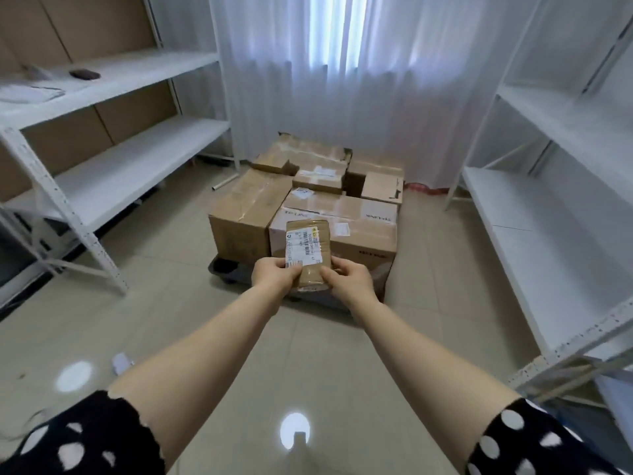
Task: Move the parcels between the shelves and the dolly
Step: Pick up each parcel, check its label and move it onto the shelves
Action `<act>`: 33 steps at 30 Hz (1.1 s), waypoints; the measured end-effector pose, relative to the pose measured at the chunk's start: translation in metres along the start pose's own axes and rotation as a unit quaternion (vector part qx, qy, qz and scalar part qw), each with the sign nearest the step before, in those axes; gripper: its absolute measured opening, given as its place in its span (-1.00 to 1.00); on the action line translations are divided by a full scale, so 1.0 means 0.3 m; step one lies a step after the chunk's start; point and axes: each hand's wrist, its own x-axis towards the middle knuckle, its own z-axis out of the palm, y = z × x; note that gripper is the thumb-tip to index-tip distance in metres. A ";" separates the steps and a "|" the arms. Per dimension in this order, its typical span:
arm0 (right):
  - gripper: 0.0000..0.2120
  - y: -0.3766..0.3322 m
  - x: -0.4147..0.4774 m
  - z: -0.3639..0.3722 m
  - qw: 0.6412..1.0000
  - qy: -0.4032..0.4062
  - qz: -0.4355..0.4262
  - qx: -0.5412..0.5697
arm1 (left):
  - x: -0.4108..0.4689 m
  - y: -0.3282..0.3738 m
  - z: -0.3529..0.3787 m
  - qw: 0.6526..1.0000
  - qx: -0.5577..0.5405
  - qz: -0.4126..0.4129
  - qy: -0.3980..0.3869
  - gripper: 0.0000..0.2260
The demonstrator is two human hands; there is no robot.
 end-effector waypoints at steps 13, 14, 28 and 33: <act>-0.69 -0.244 0.777 0.663 0.993 -0.102 0.024 0.047 | 0.847 0.126 -0.445 0.993 -0.052 -0.025 0.105 -0.80; -0.70 -0.273 0.841 0.720 0.993 -0.102 0.030 0.056 | 0.923 0.141 -0.486 0.993 -0.055 -0.023 0.104 -0.79; -0.73 -0.579 1.645 1.242 0.990 -0.074 0.070 0.097 | 1.900 0.378 -0.816 0.997 -0.026 -0.026 0.074 -0.77; -0.70 -0.614 2.009 1.368 0.989 -0.072 0.091 0.089 | 2.249 0.476 -0.838 0.995 -0.024 -0.037 0.084 -0.75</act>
